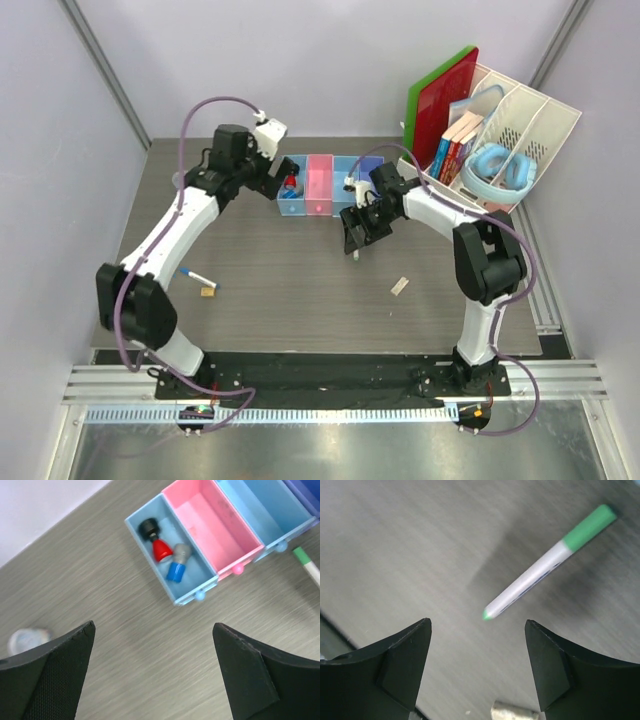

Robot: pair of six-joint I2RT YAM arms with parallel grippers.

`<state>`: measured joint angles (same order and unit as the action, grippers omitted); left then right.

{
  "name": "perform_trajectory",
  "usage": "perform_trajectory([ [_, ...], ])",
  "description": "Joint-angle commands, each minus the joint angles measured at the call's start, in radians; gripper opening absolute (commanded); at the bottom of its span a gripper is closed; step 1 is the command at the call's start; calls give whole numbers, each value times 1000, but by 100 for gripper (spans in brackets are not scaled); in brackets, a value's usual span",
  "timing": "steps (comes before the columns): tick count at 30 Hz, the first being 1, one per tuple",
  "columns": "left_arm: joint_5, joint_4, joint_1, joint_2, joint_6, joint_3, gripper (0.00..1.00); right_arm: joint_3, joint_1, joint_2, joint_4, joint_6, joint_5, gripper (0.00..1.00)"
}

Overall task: Sort the stationery into containers
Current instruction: Pick up the pen from the center of the board.

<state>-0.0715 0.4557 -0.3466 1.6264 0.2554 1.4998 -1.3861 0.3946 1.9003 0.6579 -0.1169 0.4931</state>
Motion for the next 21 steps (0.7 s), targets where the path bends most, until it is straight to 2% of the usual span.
perform_trajectory([
  [1, 27, -23, 70, -121, 61, -150, 100, -2, 19, 55, -139, 158, -229, 80],
  [8, -14, -49, 155, -322, 117, -401, 100, 5, 53, 126, -216, 287, -419, 76],
  [18, -34, 4, 178, -447, 145, -444, 100, 38, 184, 186, -244, 330, -721, 59],
  [21, -33, 18, 182, -458, 153, -441, 100, 45, 211, 198, -244, 326, -738, 54],
])
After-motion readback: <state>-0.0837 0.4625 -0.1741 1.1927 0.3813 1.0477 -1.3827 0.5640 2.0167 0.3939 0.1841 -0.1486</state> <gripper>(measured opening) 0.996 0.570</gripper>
